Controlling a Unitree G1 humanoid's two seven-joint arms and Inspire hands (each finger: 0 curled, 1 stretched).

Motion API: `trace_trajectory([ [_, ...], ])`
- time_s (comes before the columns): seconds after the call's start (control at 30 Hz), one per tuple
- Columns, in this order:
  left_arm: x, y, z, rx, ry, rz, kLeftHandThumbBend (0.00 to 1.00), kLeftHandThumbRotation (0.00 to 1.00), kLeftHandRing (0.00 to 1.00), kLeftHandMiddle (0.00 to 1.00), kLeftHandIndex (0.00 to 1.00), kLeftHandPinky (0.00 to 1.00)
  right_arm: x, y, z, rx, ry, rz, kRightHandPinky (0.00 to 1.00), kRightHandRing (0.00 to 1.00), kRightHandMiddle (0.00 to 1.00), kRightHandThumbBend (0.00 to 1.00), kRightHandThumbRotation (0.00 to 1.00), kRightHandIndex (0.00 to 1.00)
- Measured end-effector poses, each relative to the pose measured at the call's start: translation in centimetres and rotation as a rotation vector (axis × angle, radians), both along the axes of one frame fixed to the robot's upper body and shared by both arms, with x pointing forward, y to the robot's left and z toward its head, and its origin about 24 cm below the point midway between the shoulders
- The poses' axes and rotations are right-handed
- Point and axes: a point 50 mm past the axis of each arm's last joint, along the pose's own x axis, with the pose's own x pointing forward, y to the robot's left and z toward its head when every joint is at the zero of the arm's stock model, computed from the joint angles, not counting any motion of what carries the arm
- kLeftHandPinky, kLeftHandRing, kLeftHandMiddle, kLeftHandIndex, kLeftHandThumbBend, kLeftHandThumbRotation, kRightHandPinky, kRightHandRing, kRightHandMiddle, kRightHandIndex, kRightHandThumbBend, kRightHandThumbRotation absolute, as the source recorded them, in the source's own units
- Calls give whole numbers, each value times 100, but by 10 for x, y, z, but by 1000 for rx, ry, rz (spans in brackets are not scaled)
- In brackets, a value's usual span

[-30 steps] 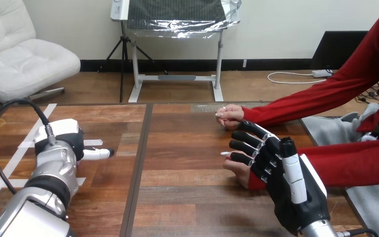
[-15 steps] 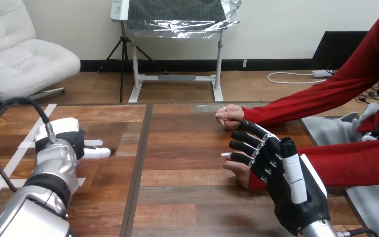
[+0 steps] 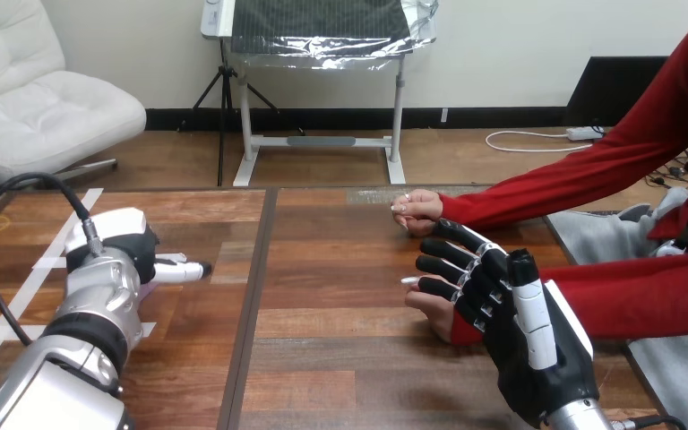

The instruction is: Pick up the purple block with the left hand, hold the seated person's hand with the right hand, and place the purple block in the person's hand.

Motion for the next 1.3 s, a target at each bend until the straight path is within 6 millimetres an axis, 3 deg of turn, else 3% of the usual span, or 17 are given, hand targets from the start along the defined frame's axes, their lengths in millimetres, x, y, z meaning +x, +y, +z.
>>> trace_trajectory([
  [0.7, 4, -3, 5, -78, -48, 20, 60, 73, 87, 84, 82, 100, 0, 0, 0, 0, 5, -4, 79, 81, 80, 89, 86, 81],
  [1.0, 6, -8, 9, -119, -72, 14, 61, 76, 82, 78, 81, 100, 0, 0, 0, 1, 5, -4, 79, 81, 80, 88, 86, 82],
  [1.3, 8, -13, 12, -173, -87, 0, 60, 77, 83, 80, 87, 100, 0, 0, -1, -2, 7, -10, 79, 80, 79, 89, 86, 81],
])
